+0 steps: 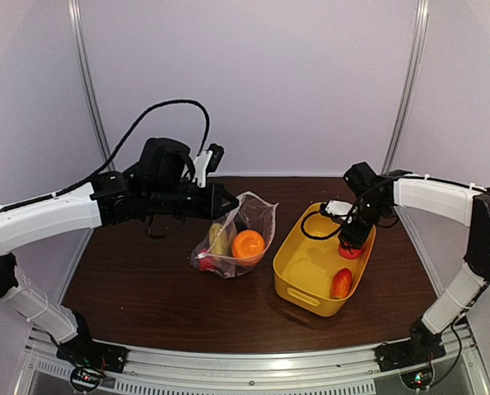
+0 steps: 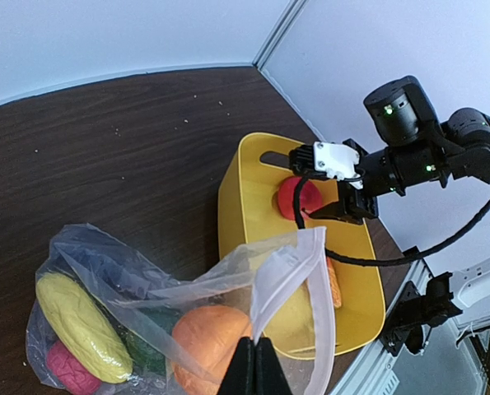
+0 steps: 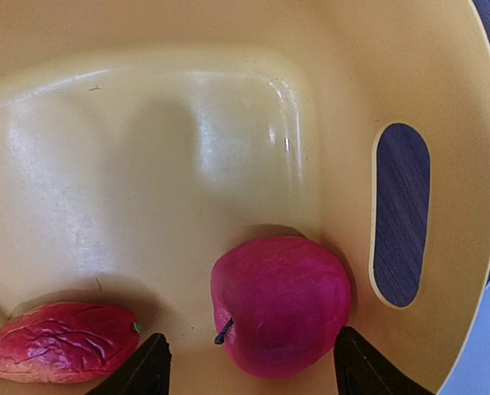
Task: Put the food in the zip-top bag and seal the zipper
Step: Pick up the fake fruit from the bin, then place the fake fruit in the zipper food storage bag, then adjust the zipper food storage bag at the center of the board, then pass from the right arm to the left
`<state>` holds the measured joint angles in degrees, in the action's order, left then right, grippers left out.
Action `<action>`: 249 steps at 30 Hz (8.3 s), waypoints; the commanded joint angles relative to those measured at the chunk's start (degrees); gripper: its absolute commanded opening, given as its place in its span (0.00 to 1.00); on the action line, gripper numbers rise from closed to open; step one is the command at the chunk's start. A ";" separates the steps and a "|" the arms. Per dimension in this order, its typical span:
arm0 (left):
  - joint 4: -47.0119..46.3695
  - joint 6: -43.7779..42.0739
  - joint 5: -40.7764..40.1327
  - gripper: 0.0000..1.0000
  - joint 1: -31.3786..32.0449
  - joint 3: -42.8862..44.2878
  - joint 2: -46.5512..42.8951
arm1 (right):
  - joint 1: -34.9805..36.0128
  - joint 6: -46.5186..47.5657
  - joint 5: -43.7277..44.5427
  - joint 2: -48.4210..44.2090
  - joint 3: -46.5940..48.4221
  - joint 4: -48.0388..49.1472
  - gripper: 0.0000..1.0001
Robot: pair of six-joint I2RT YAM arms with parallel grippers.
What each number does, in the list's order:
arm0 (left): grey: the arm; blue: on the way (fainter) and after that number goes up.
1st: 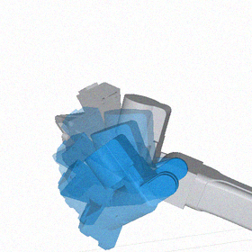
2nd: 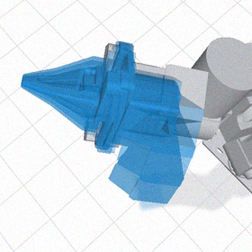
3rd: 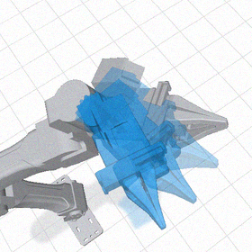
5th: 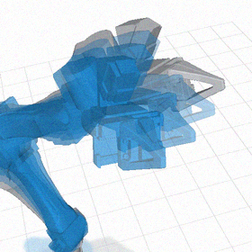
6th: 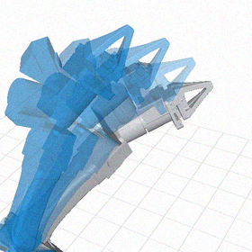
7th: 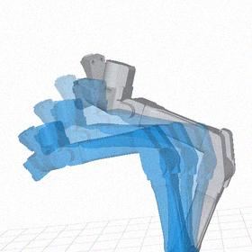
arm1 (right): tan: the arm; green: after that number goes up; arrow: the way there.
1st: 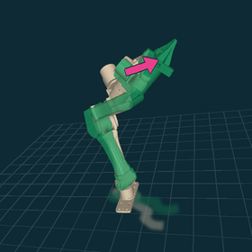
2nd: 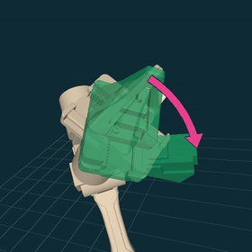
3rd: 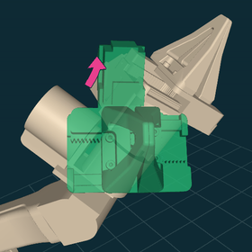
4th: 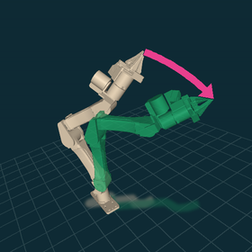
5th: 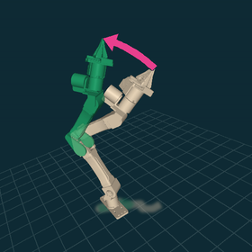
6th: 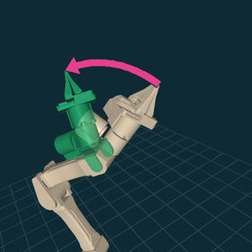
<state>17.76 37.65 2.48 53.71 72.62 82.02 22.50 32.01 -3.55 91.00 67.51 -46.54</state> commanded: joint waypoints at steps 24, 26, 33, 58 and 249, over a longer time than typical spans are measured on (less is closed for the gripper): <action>-2.38 0.15 0.98 0.00 -0.37 -1.69 0.54 | -3.25 -5.30 2.14 8.75 1.47 -1.04 0.57; -2.41 0.23 0.87 0.00 -0.37 -1.69 0.47 | -3.25 -5.61 1.58 7.63 1.91 -1.16 0.53; -2.68 0.20 0.91 0.00 -0.43 -1.69 0.73 | -3.23 -5.91 0.93 3.82 2.81 -1.83 0.45; -2.93 0.23 1.94 0.00 -0.39 0.70 2.57 | 4.79 -5.69 -27.74 -18.70 12.01 -1.62 0.46; -29.89 -22.58 3.44 0.26 -2.09 -33.43 -30.00 | 40.25 6.40 2.67 4.28 38.32 -4.44 0.00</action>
<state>-7.88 14.20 3.81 52.40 38.17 51.77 63.00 38.63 -1.21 96.79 106.94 -50.85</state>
